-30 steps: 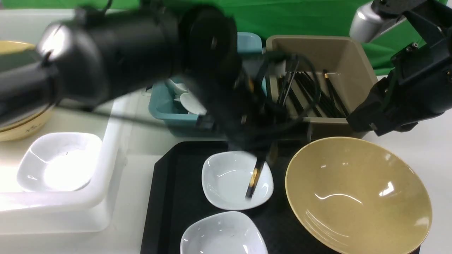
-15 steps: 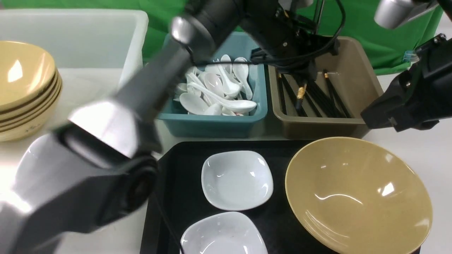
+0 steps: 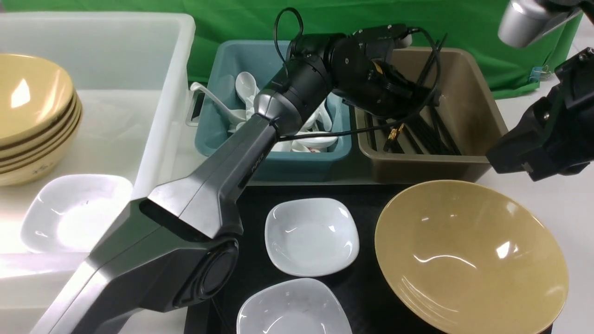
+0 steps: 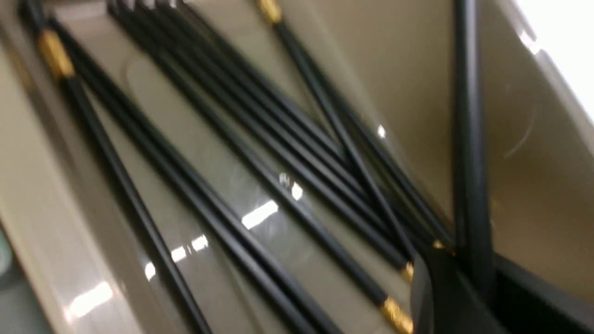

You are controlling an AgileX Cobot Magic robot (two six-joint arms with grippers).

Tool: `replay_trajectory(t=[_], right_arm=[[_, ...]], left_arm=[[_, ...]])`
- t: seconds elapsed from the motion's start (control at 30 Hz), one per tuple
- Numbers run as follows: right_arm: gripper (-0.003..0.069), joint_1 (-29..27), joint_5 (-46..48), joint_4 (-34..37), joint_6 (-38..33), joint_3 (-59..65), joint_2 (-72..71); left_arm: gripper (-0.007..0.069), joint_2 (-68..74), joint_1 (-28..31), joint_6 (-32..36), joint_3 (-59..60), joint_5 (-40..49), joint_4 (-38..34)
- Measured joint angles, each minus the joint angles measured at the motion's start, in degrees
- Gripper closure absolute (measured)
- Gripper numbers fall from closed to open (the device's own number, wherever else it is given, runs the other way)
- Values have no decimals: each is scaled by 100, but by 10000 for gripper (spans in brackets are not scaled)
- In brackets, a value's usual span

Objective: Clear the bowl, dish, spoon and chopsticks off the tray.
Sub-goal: Use the left arm to put the chopsticks into the small storage box on the right, then use the left arm to grab the yellow noodle bowl on the left

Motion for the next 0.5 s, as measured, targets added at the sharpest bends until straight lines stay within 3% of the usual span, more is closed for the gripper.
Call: replay_trajectory(t=[0.23,0.37,0.43,0.5], right_arm=[[535,0,11,0,0,0,0],[535,0,41,-110,0,0,0],[535,0,43,-351,41,5,-15],[535,0,54,-666,168,23,-79]], left_arm=[[359,0,6,7,-6,-16,160],[258,-51,6,-24,-10,468,269],[269,-220,6,-144,-10,1149,425],[349,-447,6,-149,1,1543,569]])
